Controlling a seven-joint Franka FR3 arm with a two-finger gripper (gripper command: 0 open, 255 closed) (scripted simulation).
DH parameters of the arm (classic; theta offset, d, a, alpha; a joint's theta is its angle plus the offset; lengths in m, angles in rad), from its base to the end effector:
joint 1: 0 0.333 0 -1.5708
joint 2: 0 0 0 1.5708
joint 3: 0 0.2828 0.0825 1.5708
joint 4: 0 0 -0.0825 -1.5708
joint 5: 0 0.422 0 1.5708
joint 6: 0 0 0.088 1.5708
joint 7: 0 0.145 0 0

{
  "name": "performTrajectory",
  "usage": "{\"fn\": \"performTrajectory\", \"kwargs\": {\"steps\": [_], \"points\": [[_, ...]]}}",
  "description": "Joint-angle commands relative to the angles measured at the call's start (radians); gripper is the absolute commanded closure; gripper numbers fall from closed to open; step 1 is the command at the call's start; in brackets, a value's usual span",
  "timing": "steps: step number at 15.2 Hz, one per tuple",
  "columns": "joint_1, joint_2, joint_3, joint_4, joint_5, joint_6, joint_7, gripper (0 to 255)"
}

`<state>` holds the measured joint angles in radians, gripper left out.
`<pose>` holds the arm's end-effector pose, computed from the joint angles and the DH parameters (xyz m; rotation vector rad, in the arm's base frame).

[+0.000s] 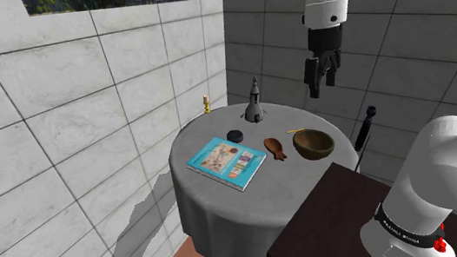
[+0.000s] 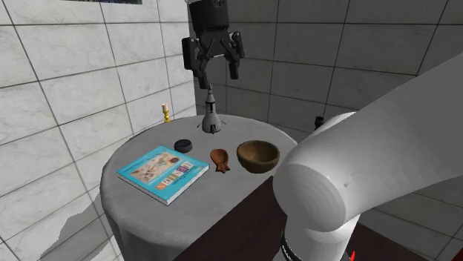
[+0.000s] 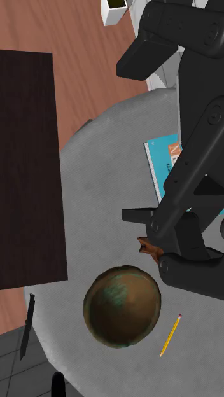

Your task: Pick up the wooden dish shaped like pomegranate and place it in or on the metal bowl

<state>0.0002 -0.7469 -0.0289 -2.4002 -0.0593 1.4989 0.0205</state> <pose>0.3602 -0.0195 0.4872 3.0920 -0.0613 -0.2395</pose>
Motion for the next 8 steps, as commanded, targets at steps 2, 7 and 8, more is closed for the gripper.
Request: {"fn": "performTrajectory", "kwargs": {"steps": [2, 7, 8], "points": [[-0.005, 0.011, 0.000, -0.024, -0.005, 0.039, 0.009, 0], [-0.031, 0.091, -0.003, -0.123, -0.032, 0.238, 0.056, 0], [-0.037, 0.112, -0.004, -0.139, -0.038, 0.279, 0.066, 0]]}}
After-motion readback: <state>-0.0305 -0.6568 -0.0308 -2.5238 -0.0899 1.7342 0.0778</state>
